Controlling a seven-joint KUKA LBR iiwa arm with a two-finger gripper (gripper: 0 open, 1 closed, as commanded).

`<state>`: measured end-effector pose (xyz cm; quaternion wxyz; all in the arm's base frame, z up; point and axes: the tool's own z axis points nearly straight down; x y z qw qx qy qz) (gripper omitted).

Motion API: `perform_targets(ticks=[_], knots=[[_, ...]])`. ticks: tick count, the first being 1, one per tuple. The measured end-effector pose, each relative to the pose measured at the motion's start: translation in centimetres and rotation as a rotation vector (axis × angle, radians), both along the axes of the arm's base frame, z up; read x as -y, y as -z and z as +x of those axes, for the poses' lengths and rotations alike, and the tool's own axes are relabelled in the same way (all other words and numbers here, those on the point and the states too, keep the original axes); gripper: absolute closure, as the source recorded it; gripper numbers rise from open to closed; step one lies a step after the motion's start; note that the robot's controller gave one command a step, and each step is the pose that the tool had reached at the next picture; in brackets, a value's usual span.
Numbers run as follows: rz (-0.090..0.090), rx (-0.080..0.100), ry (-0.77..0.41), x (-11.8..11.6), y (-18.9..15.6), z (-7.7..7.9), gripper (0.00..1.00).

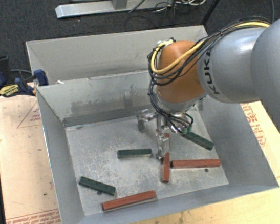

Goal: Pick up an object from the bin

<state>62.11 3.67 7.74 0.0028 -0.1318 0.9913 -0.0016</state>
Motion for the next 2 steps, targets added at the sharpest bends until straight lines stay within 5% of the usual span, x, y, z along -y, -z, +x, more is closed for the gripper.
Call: perform_targets(ticks=[1, 2], knots=[[0.005, -0.005, 0.243, -2.47, 0.74, -3.72, 0.0], [0.006, -0.003, 0.245, -2.42, 0.63, -3.63, 1.0]])
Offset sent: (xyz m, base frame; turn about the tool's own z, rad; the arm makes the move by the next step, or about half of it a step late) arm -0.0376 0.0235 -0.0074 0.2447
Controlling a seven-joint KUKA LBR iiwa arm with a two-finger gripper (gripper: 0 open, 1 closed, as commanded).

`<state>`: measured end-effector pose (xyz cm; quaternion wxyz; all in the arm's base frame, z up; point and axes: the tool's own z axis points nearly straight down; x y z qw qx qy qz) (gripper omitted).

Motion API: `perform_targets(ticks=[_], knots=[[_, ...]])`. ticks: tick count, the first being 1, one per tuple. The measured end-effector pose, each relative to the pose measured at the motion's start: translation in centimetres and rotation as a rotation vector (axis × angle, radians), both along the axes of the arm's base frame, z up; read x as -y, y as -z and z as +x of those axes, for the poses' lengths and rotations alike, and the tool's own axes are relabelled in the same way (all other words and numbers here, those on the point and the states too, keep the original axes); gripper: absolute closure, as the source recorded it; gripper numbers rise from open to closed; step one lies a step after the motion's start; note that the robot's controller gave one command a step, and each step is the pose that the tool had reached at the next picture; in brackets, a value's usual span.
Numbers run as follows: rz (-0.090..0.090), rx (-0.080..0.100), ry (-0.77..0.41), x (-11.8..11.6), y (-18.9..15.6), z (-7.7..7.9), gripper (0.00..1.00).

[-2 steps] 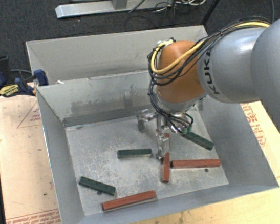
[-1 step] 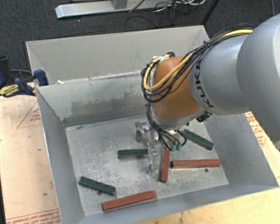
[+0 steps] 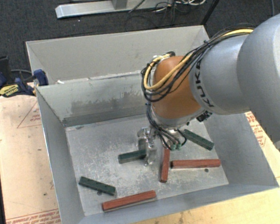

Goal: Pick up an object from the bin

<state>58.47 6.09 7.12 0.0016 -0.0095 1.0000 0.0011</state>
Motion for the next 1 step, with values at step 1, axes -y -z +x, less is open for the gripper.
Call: perform_targets(ticks=[1], knots=[[-0.001, 0.008, -0.003, 0.97, -15.27, -1.44, 1.0]])
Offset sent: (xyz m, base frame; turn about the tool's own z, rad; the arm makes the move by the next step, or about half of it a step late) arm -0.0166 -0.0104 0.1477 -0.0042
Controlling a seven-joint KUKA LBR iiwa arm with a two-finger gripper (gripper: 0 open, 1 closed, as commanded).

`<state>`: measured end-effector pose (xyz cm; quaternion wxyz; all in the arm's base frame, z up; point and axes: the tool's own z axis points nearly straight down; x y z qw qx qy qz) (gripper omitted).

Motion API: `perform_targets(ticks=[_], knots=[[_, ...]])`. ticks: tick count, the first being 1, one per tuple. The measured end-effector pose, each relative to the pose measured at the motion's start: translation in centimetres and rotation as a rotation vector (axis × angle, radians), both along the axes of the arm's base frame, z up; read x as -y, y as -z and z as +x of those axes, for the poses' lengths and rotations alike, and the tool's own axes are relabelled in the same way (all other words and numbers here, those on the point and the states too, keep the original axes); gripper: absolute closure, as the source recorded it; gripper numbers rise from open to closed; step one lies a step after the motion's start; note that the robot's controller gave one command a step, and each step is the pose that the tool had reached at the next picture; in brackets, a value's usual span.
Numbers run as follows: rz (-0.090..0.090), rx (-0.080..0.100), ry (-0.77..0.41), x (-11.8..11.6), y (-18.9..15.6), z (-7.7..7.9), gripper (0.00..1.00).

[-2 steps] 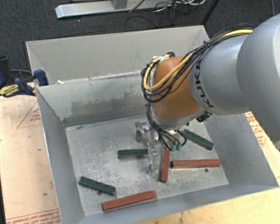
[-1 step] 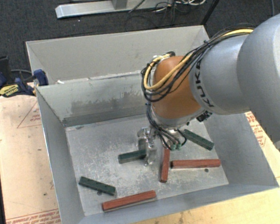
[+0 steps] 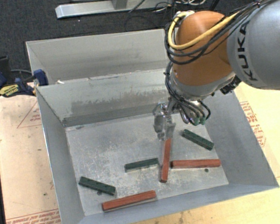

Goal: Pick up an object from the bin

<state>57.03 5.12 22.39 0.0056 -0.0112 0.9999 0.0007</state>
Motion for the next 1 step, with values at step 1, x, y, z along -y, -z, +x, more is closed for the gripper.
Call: perform_targets(ticks=[1], knots=[[0.0, -0.008, 0.0, 0.01, 0.5, -0.14, 0.0]])
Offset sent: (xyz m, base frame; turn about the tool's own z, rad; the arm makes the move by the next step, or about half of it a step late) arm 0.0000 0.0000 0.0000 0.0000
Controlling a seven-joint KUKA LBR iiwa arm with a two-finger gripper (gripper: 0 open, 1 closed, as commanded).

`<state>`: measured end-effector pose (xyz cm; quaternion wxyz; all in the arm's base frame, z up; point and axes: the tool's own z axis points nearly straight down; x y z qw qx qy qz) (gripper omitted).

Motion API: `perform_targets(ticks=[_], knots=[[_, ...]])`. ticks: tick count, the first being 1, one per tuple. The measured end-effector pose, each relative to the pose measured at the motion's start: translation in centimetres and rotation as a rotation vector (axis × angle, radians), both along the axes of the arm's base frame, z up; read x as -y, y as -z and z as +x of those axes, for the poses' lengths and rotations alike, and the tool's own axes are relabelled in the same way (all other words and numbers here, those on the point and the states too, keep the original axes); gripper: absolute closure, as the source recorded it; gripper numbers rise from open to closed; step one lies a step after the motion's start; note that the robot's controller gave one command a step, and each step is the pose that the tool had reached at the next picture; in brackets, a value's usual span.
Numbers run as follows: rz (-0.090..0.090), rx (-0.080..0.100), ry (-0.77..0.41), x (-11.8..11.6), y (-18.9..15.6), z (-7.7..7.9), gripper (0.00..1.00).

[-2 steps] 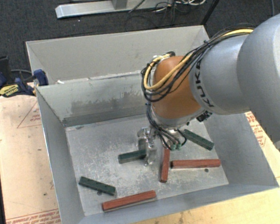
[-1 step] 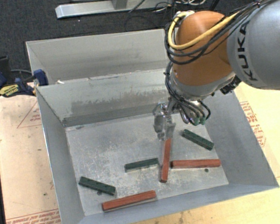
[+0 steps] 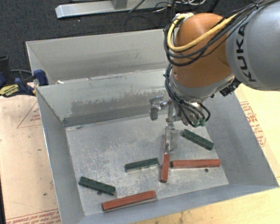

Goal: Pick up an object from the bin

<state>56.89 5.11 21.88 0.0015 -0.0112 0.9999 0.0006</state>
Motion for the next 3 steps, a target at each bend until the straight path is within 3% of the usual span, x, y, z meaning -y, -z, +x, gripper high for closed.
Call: perform_targets(ticks=[1, 2, 3], knots=[[0.0, -0.006, -0.282, 2.7, 13.1, 2.2, 0.0], [0.001, -0.004, -0.325, -1.0, 14.9, -1.2, 0.0], [0.001, -0.001, -0.319, -0.8, 14.4, -0.9, 1.0]])
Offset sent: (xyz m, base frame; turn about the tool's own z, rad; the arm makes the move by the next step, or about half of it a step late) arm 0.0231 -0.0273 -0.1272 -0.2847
